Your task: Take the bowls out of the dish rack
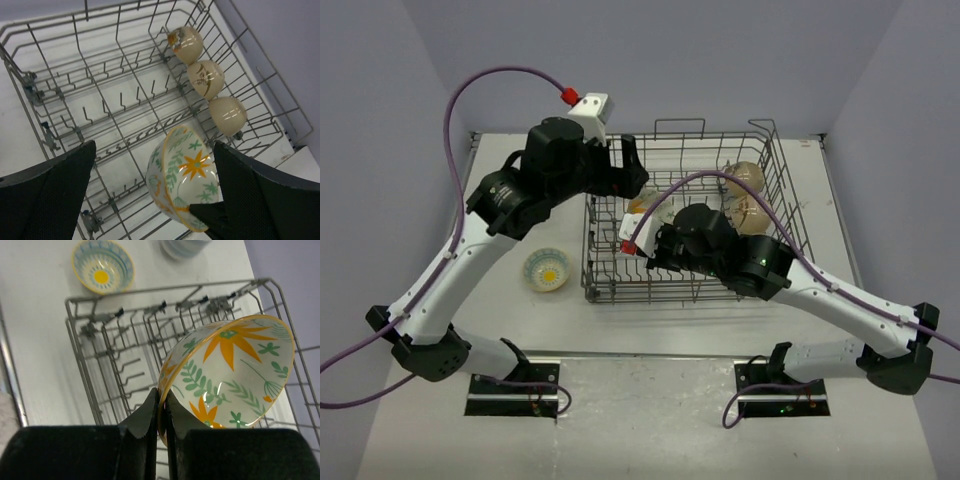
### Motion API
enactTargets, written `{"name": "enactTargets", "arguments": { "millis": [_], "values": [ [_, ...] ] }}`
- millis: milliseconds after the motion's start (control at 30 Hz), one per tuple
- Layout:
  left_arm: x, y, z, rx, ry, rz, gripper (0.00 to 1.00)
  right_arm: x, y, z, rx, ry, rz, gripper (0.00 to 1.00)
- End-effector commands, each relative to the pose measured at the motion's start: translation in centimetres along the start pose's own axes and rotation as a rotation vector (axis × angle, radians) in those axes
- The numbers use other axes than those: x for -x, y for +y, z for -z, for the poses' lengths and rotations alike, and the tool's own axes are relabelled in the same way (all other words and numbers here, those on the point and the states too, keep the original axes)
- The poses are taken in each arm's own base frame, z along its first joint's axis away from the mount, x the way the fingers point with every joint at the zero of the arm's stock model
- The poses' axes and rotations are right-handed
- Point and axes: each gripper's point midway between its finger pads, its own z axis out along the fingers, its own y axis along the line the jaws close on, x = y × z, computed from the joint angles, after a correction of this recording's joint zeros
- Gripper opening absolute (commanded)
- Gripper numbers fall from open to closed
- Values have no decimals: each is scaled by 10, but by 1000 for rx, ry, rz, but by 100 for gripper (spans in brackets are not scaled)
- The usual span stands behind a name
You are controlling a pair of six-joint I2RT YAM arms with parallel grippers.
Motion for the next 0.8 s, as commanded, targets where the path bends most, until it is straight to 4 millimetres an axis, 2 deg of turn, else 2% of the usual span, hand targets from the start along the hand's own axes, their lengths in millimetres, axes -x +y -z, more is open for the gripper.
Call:
{"name": "enactTargets", "arguments": {
  "millis": [0,67,100,200,333,367,400,433,500,633,733,767],
  "values": [
    [-17,5,13,61,27,13,99,-4,-29,27,-179,54,138,0],
    [-30,2,10,48,50,4,98,-2,-32,29,-208,59,148,0],
    [-43,0,5,42,78,-6,96,-1,-33,29,-220,61,150,0],
    [-58,5,-3,65,113,-24,88,6,-36,31,-239,55,133,0],
    [-62,8,-10,83,127,-37,82,19,-30,32,-222,9,136,0],
    [-62,7,-11,84,133,-42,77,18,-33,33,-248,17,135,0],
    [-62,8,-11,88,134,-44,63,17,-34,32,-258,24,133,0],
    [-60,9,-13,99,133,-47,55,17,-36,32,-266,28,131,0],
    [-62,14,-15,130,142,-56,43,17,-36,34,-270,34,124,0],
    [-71,21,-22,168,173,-74,41,21,-36,33,-276,20,116,0],
    [-75,25,-25,194,186,-79,27,19,-38,31,-293,34,118,0],
    [-75,28,-26,209,187,-83,25,18,-40,31,-301,42,118,0]
  ]
}}
